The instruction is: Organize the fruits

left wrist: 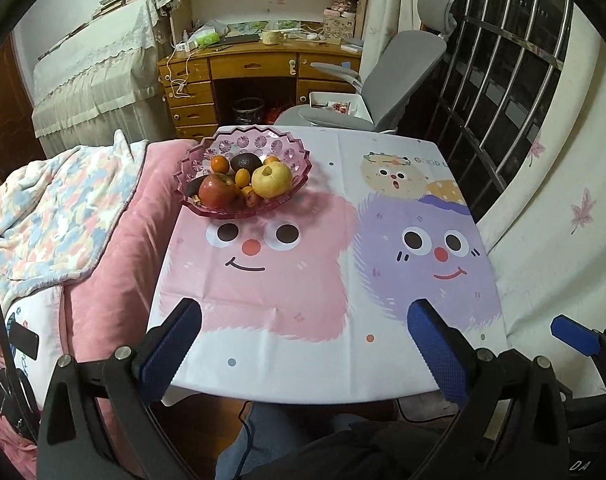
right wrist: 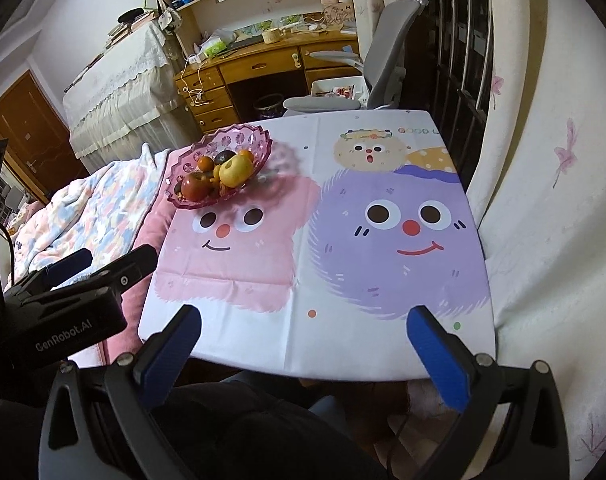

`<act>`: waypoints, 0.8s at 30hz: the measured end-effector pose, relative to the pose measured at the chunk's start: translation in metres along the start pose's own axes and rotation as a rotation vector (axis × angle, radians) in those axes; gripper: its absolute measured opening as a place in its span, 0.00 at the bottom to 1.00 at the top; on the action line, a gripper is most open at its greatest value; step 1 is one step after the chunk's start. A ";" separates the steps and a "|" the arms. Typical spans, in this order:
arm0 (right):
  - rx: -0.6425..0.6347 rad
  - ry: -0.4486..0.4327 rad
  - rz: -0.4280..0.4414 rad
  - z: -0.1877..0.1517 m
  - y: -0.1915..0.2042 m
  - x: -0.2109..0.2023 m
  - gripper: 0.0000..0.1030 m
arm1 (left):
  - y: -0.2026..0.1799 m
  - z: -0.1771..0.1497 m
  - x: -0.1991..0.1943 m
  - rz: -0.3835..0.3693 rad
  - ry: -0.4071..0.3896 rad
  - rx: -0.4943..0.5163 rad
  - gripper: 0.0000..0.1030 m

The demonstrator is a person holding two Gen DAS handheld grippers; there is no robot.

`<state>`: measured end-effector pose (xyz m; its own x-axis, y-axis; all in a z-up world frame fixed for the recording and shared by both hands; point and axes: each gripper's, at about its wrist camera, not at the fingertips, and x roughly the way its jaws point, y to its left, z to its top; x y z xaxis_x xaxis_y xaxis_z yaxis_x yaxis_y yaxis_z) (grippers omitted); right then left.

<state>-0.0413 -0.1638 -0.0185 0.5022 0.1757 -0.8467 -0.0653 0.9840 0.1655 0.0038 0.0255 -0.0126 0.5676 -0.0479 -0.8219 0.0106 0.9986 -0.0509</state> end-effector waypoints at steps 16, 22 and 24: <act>-0.001 0.011 0.002 -0.002 0.000 0.002 1.00 | -0.004 0.000 -0.001 -0.015 0.004 0.011 0.99; 0.000 0.010 0.004 -0.002 0.001 0.002 1.00 | -0.003 0.000 -0.001 -0.012 0.003 0.013 0.99; 0.000 0.011 0.003 -0.002 0.001 0.002 1.00 | -0.003 -0.001 -0.001 -0.014 0.004 0.012 0.99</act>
<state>-0.0422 -0.1629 -0.0209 0.4923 0.1791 -0.8518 -0.0668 0.9835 0.1682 0.0025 0.0228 -0.0118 0.5644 -0.0617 -0.8232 0.0281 0.9981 -0.0556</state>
